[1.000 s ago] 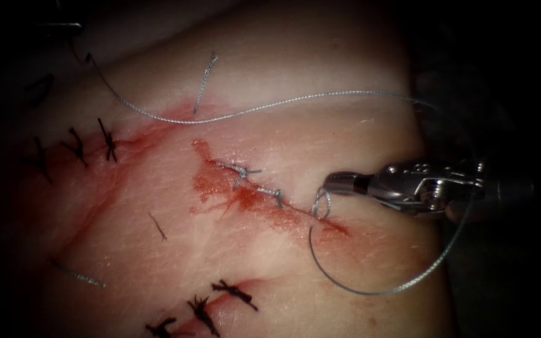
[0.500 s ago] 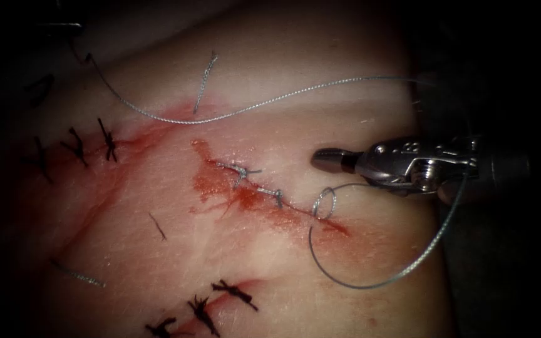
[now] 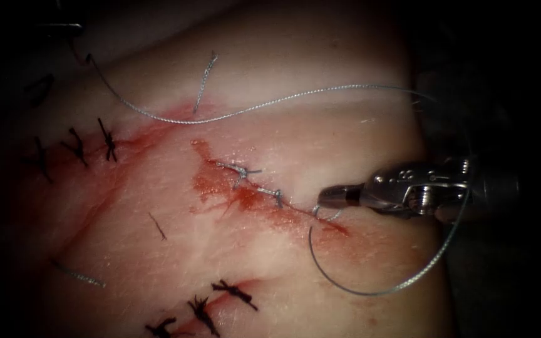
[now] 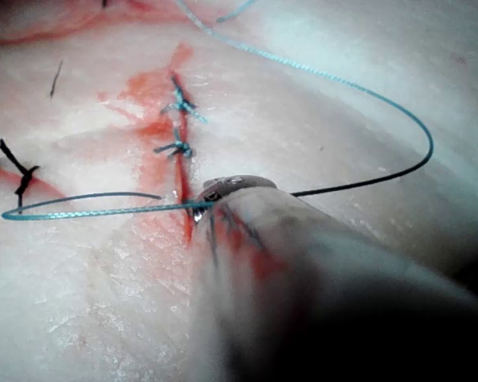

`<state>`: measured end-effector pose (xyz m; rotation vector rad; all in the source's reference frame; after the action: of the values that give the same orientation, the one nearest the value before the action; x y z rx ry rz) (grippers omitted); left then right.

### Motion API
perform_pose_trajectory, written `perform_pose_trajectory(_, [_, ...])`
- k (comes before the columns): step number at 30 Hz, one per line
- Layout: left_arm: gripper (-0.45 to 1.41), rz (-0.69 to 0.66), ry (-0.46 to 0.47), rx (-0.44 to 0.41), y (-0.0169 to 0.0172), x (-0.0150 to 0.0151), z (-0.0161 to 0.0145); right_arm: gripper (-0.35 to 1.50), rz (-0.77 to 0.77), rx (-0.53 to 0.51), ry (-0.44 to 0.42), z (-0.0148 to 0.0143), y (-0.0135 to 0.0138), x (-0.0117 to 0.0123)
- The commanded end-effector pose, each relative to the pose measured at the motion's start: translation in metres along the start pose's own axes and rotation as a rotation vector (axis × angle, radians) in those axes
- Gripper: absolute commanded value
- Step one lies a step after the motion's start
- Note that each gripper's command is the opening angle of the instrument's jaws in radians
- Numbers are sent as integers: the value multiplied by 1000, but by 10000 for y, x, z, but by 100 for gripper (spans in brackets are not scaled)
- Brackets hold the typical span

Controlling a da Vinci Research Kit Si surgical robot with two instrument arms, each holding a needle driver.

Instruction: Wound Closure

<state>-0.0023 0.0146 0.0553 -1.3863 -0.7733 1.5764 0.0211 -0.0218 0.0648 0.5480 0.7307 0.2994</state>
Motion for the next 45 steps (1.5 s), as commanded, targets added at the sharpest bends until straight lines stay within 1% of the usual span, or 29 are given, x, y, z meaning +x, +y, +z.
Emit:
perform_pose_trajectory(1, [-45,-1,1,0,-3,-3,6,-35,0,-3,-31,6,-1,1])
perform_pose_trajectory(9, [-45,-1,1,-1,-3,-3,6,-35,-43,18,-45,7,0,1])
perform_pose_trajectory(12, [-45,-1,1,-1,-4,-3,6,-23,-37,15,-44,7,2,3])
perform_pose_trajectory(13, [-45,0,1,0,-4,-3,6,-15,-62,3,-39,7,3,7])
perform_pose_trajectory(15, [-45,0,1,0,-4,-3,6,-8,-86,-17,-31,6,4,12])
perform_pose_trajectory(17, [-45,0,1,0,-4,-3,6,-6,-95,-37,-23,5,5,18])
perform_pose_trajectory(20, [-45,0,1,0,-4,-3,6,-5,-133,-40,-20,3,7,25])
perform_pose_trajectory(22, [-45,0,1,0,-4,-3,6,0,-152,-39,-19,1,8,29])
perform_pose_trajectory(25, [-45,0,1,0,-3,-3,6,4,-163,-40,-22,3,9,30])
perform_pose_trajectory(27, [-45,0,1,0,-3,-3,6,17,-172,-41,-23,5,9,28])
perform_pose_trajectory(28, [-45,0,1,0,-3,-3,6,20,-174,-42,-27,5,9,27])
perform_pose_trajectory(29, [-45,0,1,0,-3,-3,6,39,-176,-42,-27,6,8,25])
perform_pose_trajectory(31, [-45,0,1,0,-3,-3,6,46,-178,-45,-27,6,7,24])
perform_pose_trajectory(32, [-45,0,1,0,-3,-3,6,56,-179,-44,-27,6,6,23])
perform_pose_trajectory(34, [-45,0,1,0,-3,-3,6,66,-179,-41,-28,6,5,24])
perform_pose_trajectory(35, [-45,0,1,0,-3,-3,6,76,-186,-40,-28,6,4,24])
perform_pose_trajectory(36, [-45,0,1,0,-3,-3,6,81,-186,-40,-28,6,3,24])
perform_pose_trajectory(37, [-45,0,1,0,-3,-3,6,81,-186,-40,-28,6,2,24])
perform_pose_trajectory(38, [-45,0,1,0,-3,-3,6,88,-187,-36,-29,6,2,24])
perform_pose_trajectory(39, [-45,0,1,0,-3,-3,6,84,-194,-33,-30,6,0,24])
perform_pose_trajectory(41, [-45,0,1,0,-3,-3,6,5,-200,20,-45,7,-1,24])
perform_pose_trajectory(42, [-45,0,1,0,-3,-3,6,-5,-200,31,-48,8,-1,24])
perform_pose_trajectory(45, [-45,0,1,-1,-3,-3,6,-11,-223,37,-53,12,-1,26])
